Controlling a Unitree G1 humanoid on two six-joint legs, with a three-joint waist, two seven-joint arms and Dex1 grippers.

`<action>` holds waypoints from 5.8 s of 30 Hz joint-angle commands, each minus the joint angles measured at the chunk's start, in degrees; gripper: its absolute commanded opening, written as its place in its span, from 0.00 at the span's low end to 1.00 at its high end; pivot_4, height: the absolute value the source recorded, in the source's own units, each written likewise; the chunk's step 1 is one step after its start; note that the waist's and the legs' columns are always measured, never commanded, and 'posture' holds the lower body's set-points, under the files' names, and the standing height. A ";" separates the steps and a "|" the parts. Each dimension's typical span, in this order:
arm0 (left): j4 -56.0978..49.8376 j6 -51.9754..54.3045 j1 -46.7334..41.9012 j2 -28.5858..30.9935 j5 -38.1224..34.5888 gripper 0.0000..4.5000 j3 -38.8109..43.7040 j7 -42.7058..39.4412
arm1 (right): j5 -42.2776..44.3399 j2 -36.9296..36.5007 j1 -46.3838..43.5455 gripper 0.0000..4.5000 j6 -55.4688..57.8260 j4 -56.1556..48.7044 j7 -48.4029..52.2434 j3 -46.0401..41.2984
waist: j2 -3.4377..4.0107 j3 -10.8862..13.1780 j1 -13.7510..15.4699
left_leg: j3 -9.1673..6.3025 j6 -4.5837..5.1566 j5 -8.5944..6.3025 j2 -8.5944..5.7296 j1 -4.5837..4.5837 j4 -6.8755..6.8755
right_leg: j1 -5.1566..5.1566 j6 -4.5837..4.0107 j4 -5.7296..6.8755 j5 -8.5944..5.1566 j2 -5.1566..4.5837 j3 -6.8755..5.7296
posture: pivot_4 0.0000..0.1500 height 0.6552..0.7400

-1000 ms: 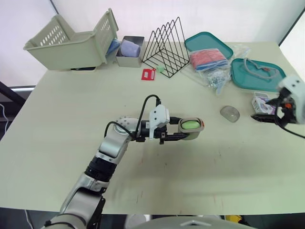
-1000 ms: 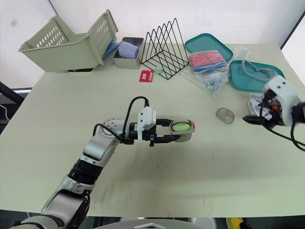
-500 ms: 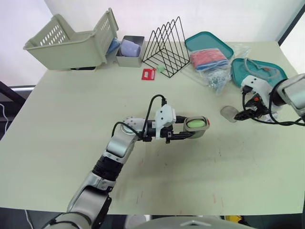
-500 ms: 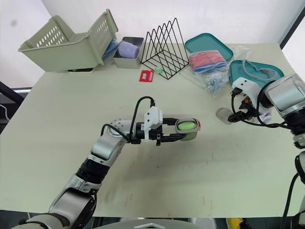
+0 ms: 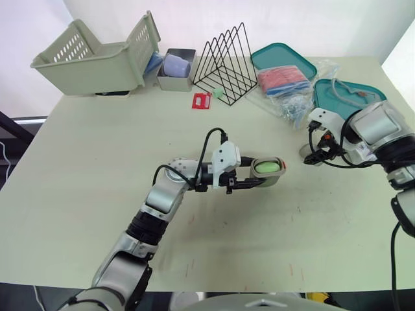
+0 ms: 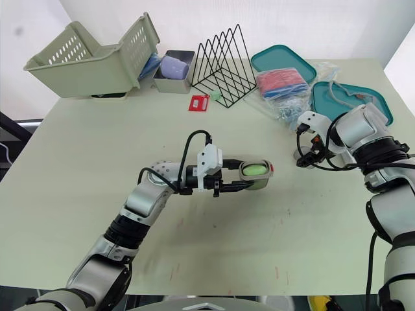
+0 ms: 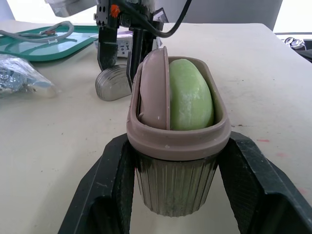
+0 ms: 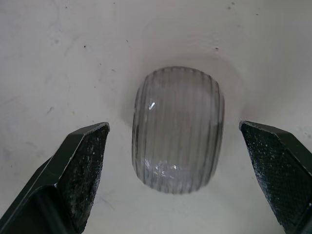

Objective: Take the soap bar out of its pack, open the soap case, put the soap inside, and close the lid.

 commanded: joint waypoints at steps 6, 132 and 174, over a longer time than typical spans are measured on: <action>-2.42 -0.44 -0.15 -0.25 -0.36 0.45 0.22 0.53 | -3.52 0.65 -2.26 0.40 -3.49 2.34 0.13 -2.14 | 0.01 0.00 -0.08 | 0.00 0.00 0.00 0.00 0.01 0.00 | 0.00 0.00 0.00 0.00 0.00 0.00 | 1.00 1.00; -2.89 -0.87 0.04 -3.49 -0.07 0.45 -0.09 1.95 | -0.55 -0.63 2.61 0.40 -1.77 -42.53 19.70 7.80 | -0.40 -0.67 -0.23 | -0.15 0.01 -0.01 0.04 0.13 0.00 | 0.11 -0.02 0.03 -0.01 0.05 -0.14 | 1.00 1.00; -2.67 -0.82 0.16 -3.09 0.50 0.45 -0.25 1.81 | 4.94 -1.50 3.89 0.40 -7.51 -42.80 19.52 -1.72 | -0.40 -0.66 -0.35 | -0.15 0.01 -0.01 0.05 0.09 -0.02 | 0.09 -0.02 0.01 -0.01 0.05 -0.14 | 1.00 1.00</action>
